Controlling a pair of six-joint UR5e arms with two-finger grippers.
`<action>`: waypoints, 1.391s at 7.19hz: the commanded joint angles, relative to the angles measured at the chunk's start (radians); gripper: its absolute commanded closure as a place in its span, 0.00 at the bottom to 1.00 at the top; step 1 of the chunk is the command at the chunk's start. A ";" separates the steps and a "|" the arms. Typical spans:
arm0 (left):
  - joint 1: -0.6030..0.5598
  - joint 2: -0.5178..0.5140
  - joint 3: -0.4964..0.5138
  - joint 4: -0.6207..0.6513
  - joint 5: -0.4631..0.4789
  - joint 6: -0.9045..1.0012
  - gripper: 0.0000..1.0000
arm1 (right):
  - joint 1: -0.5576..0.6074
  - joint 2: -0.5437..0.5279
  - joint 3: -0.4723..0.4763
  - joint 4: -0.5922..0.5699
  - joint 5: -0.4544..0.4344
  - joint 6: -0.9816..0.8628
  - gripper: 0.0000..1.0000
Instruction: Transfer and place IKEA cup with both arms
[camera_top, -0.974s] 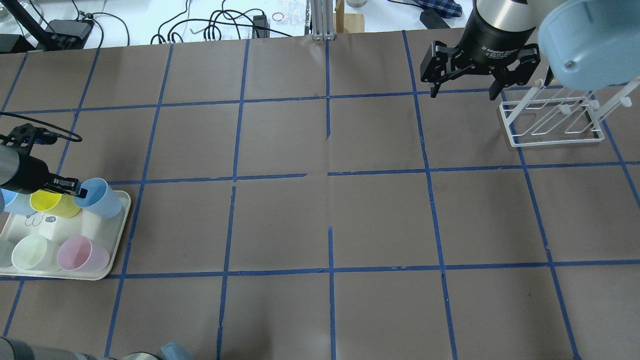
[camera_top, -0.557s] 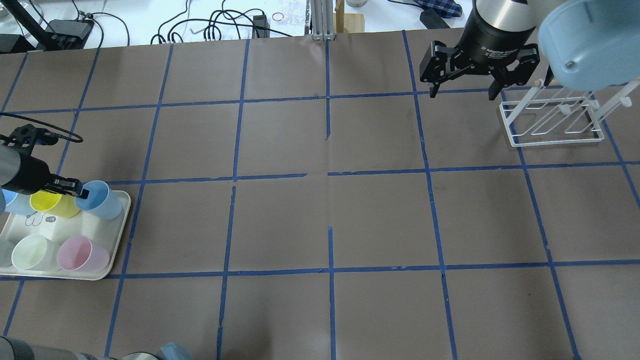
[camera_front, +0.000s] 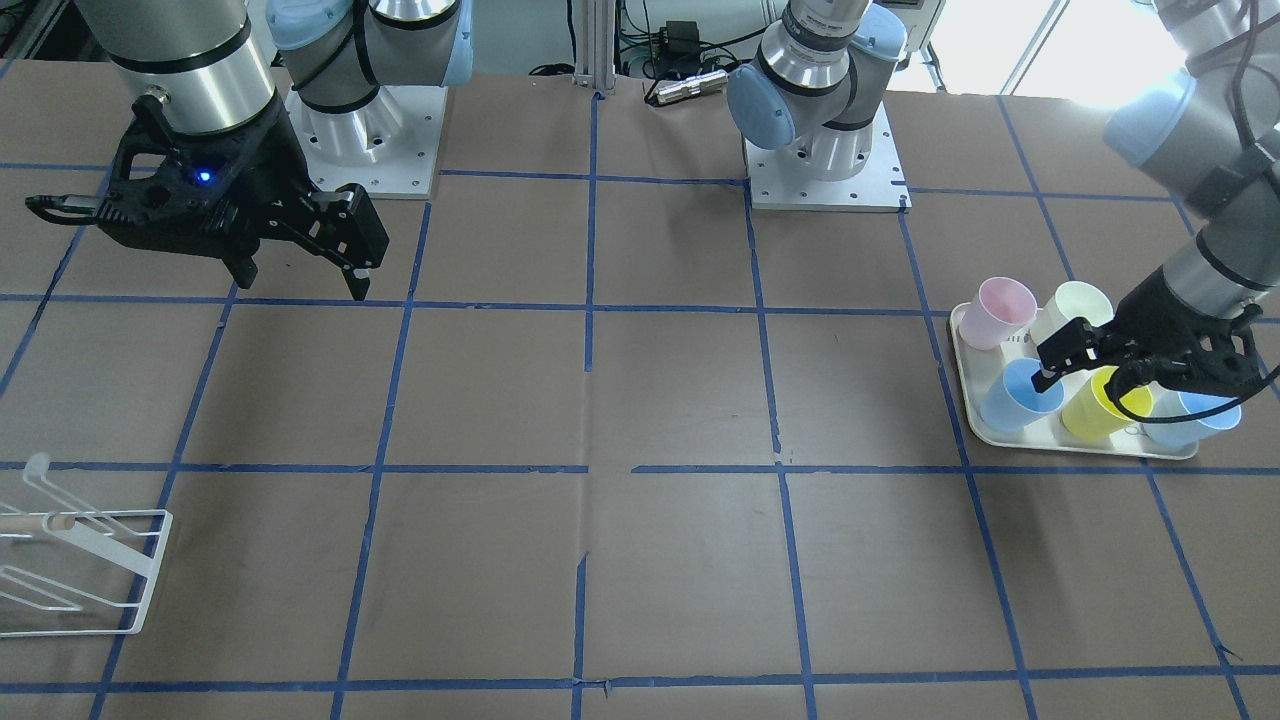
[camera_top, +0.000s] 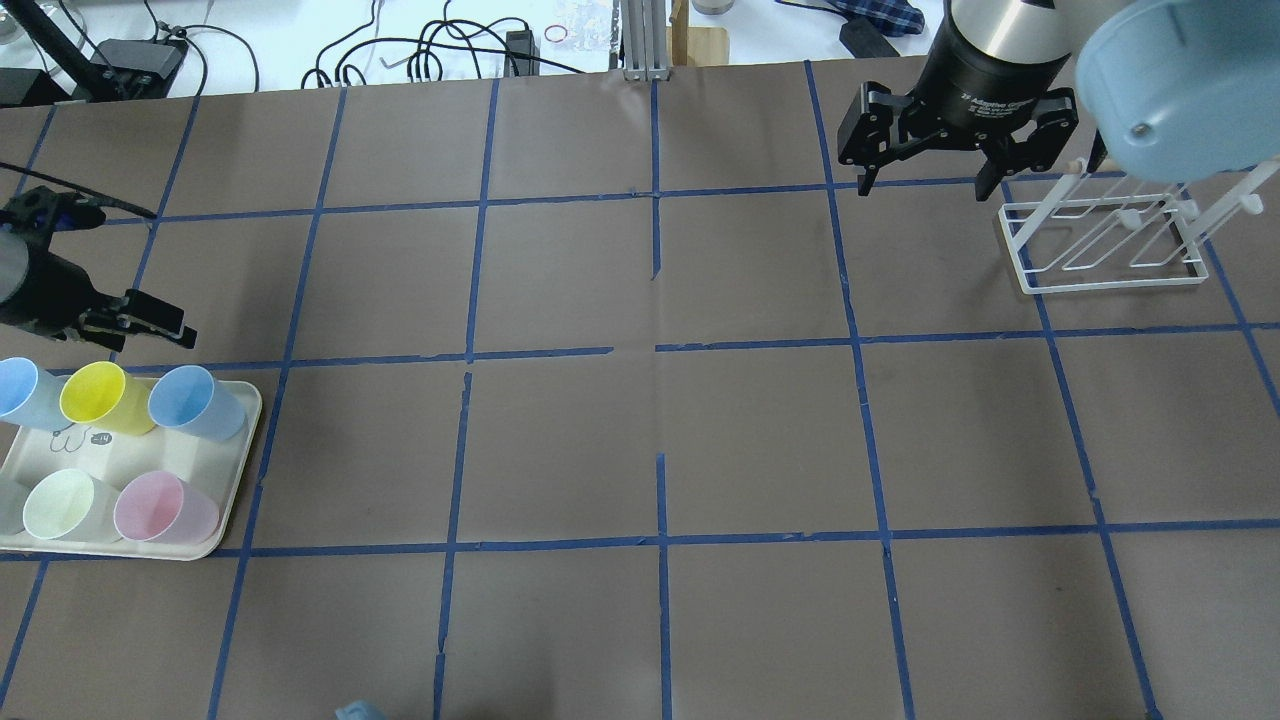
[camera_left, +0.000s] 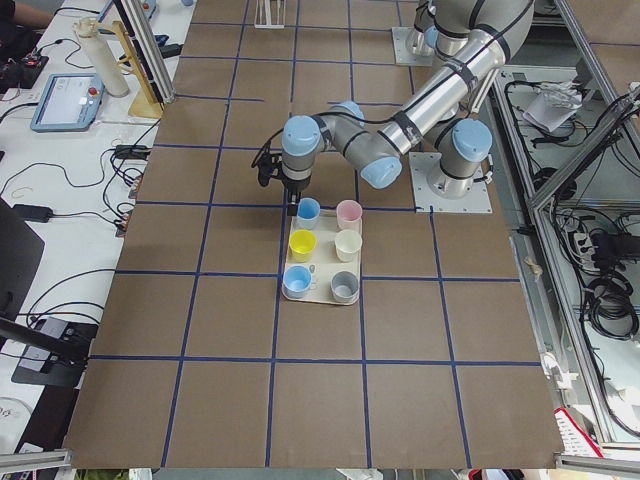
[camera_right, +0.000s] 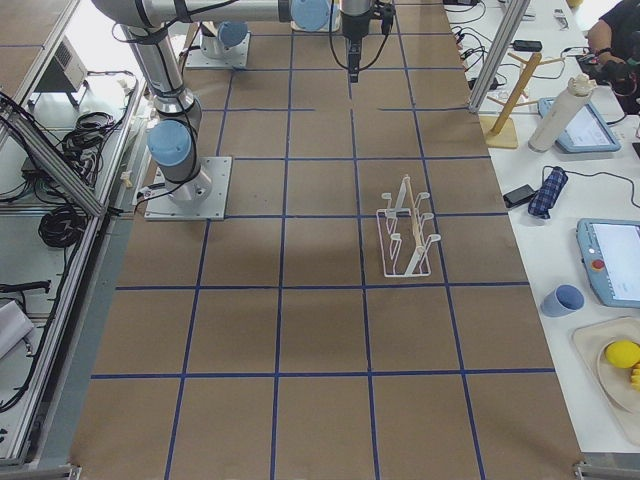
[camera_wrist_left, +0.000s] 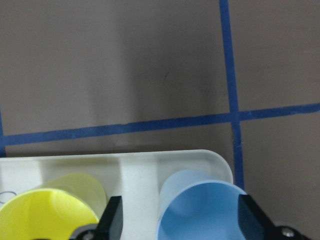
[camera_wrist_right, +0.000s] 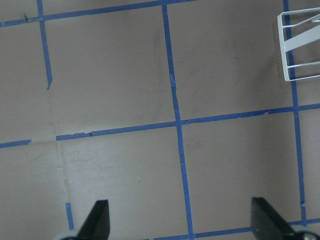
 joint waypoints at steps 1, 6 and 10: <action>-0.229 0.065 0.176 -0.223 0.155 -0.228 0.00 | 0.000 -0.001 0.001 0.002 -0.002 0.000 0.00; -0.564 0.168 0.296 -0.440 0.202 -0.709 0.00 | 0.002 -0.001 0.001 0.005 -0.004 -0.002 0.00; -0.554 0.164 0.303 -0.428 0.166 -0.698 0.00 | 0.002 -0.001 0.001 0.013 -0.004 -0.005 0.00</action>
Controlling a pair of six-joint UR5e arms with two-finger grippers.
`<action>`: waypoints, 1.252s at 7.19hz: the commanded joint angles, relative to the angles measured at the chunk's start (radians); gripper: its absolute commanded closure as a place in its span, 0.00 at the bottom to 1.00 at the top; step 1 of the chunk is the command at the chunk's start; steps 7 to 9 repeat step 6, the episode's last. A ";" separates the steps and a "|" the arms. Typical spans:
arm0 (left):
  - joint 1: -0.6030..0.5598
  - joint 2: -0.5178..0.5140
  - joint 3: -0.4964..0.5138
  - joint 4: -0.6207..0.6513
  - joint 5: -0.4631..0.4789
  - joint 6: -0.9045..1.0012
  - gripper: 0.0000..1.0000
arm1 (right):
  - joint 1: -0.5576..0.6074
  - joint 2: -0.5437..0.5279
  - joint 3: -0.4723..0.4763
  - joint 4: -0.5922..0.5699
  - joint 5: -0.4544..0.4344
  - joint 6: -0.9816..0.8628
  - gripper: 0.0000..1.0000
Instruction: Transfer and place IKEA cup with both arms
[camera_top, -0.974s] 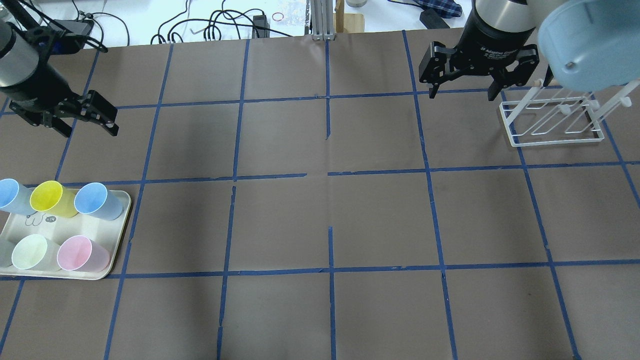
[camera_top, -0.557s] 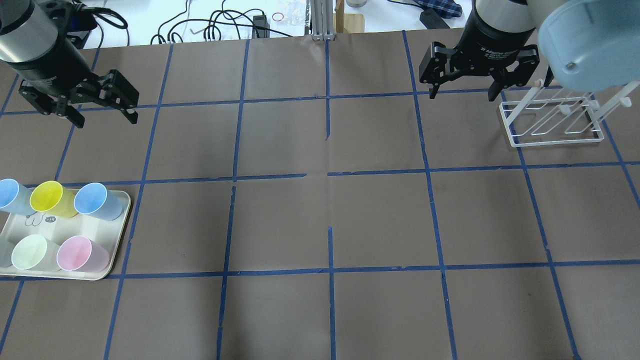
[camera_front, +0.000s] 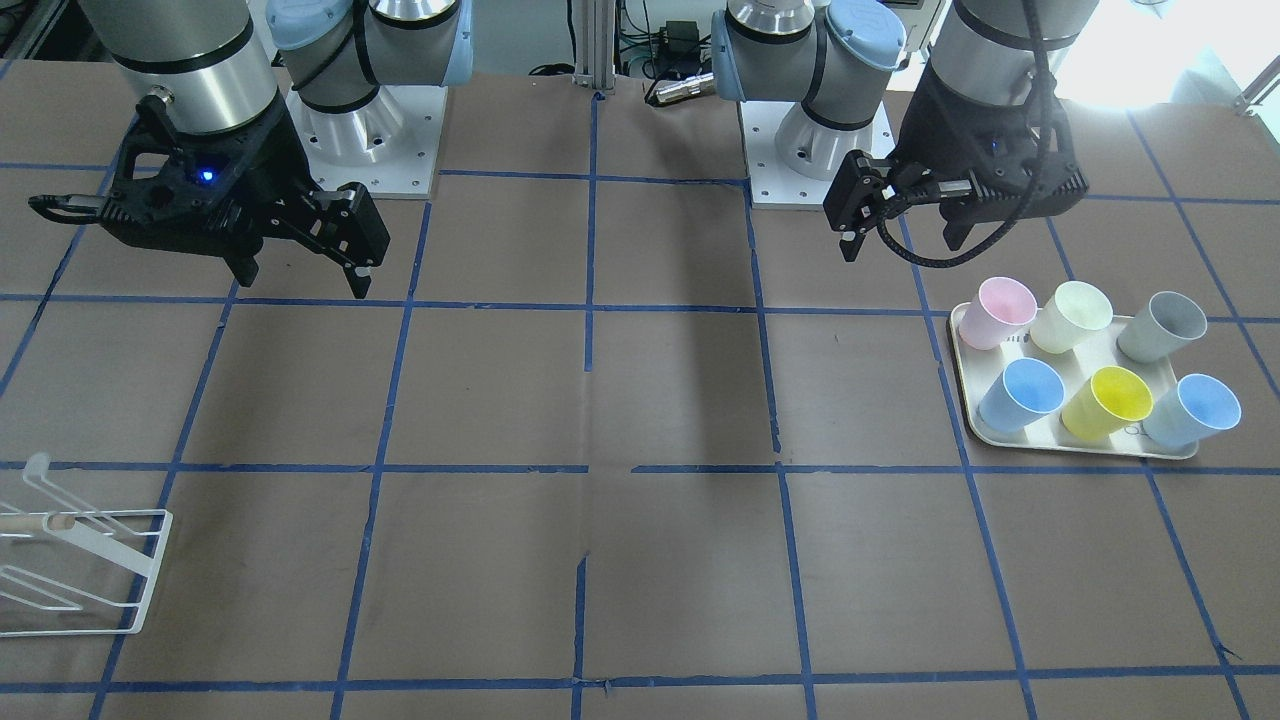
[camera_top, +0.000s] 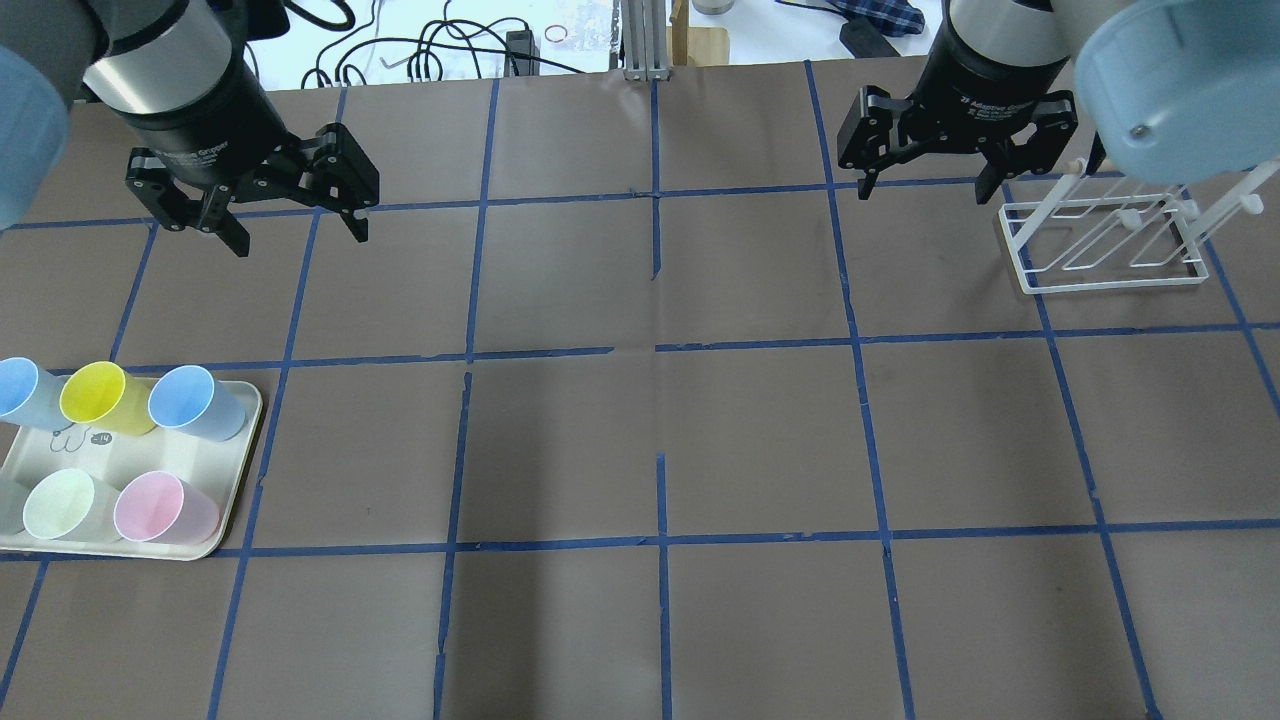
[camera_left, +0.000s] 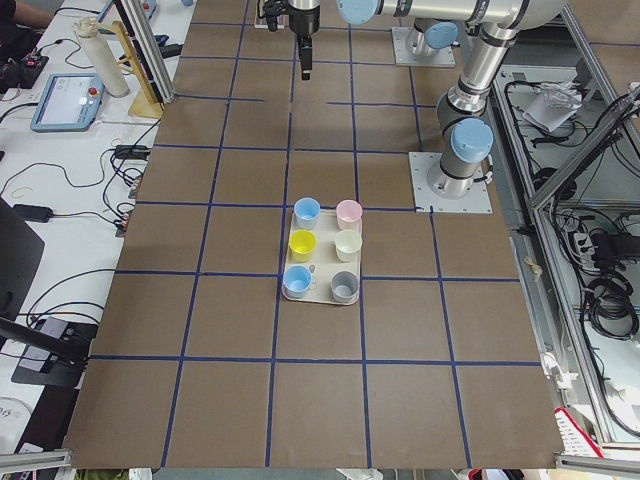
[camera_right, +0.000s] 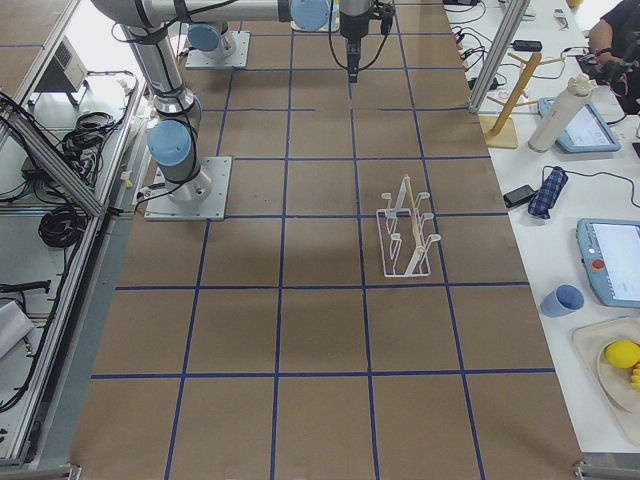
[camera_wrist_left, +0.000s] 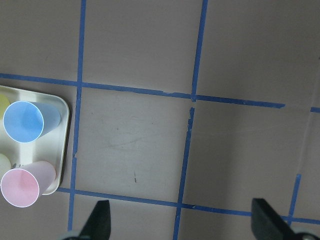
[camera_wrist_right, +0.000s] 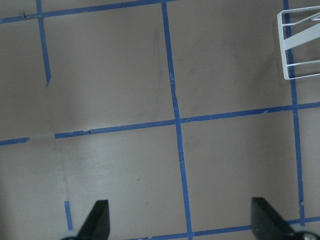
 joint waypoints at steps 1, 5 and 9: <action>0.011 -0.005 0.007 0.004 -0.009 0.066 0.00 | 0.000 -0.001 0.000 0.005 0.000 -0.003 0.00; 0.066 -0.018 0.056 0.011 -0.050 0.161 0.00 | 0.000 -0.001 0.000 0.006 0.002 -0.004 0.00; 0.058 -0.012 0.042 0.007 -0.038 0.145 0.00 | 0.000 -0.001 0.000 0.009 0.000 -0.006 0.00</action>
